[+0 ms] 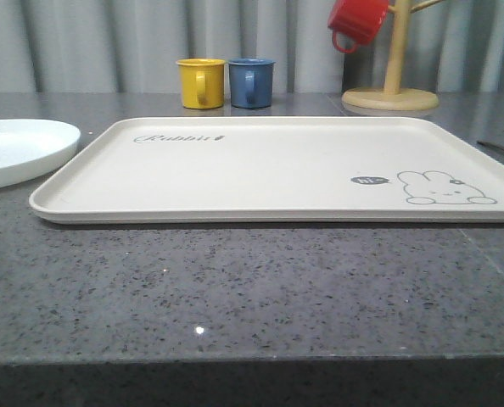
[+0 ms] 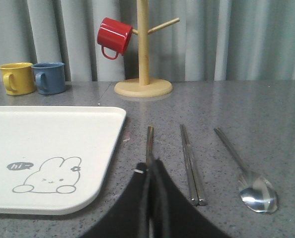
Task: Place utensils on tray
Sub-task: 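Move the left gripper down toward the white plate's rim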
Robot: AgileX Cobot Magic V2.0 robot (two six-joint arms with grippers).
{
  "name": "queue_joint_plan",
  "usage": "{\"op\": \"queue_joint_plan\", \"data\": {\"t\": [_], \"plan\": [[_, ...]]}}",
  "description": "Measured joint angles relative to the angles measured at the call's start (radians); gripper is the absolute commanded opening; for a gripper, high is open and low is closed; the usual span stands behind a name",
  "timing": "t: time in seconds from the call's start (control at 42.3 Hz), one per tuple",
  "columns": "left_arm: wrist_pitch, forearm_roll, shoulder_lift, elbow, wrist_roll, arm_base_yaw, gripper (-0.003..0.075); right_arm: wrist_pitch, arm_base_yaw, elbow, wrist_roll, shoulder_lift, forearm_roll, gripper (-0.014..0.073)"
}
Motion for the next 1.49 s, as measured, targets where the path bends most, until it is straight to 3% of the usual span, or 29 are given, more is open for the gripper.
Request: {"op": "queue_joint_plan", "data": {"t": [0.379,0.52,0.733,1.017,1.183,1.49], "plan": [[-0.015,0.000,0.000,0.000,0.000,0.000,-0.0020,-0.019,0.000,0.000,0.000,0.000,0.019,-0.0109],[-0.021,0.000,0.000,-0.023,0.000,0.000,-0.0020,0.055,0.000,-0.073,0.000,0.000,0.033,-0.0109],[0.204,0.000,0.016,-0.318,0.000,0.000,-0.0020,0.280,0.000,-0.360,0.000,0.065,0.036,-0.0109],[0.552,0.000,0.264,-0.694,0.000,0.000,-0.0020,0.570,0.000,-0.663,0.000,0.365,0.034,-0.0109],[0.621,0.000,0.381,-0.727,0.000,0.000,-0.0020,0.632,0.000,-0.686,0.000,0.494,0.034,-0.0109],[0.630,0.000,0.489,-0.727,0.000,0.000,-0.0020,0.643,0.000,-0.686,0.000,0.635,0.034,-0.0106]]}}
